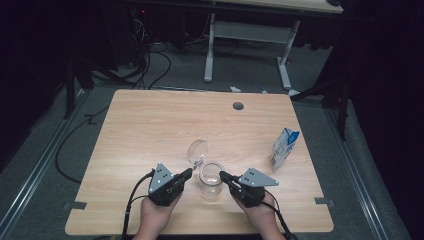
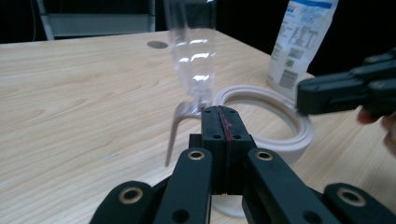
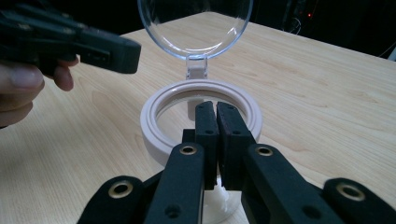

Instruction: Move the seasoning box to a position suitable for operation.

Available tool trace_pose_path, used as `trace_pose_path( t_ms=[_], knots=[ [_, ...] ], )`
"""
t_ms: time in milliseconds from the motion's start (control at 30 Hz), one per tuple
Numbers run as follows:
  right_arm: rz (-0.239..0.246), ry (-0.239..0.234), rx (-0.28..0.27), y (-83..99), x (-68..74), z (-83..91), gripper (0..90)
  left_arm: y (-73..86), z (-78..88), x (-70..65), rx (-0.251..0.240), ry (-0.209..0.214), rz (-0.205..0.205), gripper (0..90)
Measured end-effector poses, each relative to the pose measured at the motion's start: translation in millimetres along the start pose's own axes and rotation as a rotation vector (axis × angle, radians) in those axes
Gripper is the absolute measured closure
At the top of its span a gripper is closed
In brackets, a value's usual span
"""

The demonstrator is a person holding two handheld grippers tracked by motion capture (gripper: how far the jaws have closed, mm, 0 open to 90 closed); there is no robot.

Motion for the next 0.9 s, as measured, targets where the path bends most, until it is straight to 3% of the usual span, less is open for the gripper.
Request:
trace_pose_path(
  t_ms=[133, 300, 467, 700, 900],
  knots=[
    [-0.007, 0.019, -0.009, -1.4, -6.0, 6.4, 86.9, 9.2, 4.3, 13.7, 0.04, -0.024, -0.002, 89.7],
    [-0.021, 0.042, -0.01, 1.2, -14.5, 11.1, 85.4, 19.4, 8.5, 25.6, 0.068, -0.019, 0.018, 73.6],
    [-0.033, 0.066, 0.005, 6.2, -21.6, 14.5, 83.4, 29.8, 8.0, 35.0, 0.103, -0.05, 0.014, 63.1],
    [-0.058, 0.099, 0.022, 15.1, -33.7, 22.2, 75.8, 35.4, 11.7, 44.0, 0.111, -0.084, 0.013, 54.7],
    [-0.101, 0.144, 0.036, 24.5, -47.6, 33.0, 65.5, 36.6, 10.6, 46.7, 0.116, -0.085, 0.027, 44.6]
  ],
)
Point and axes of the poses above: each handheld gripper's, and its own axes: z roughly backward along the jaws, y roughly out of its underside, x roughly to its left, the point moved 6 cm from there along -z, roughly forward along the jaws, and after that the axes turned 8 degrees about z, right-handed, at the moved point
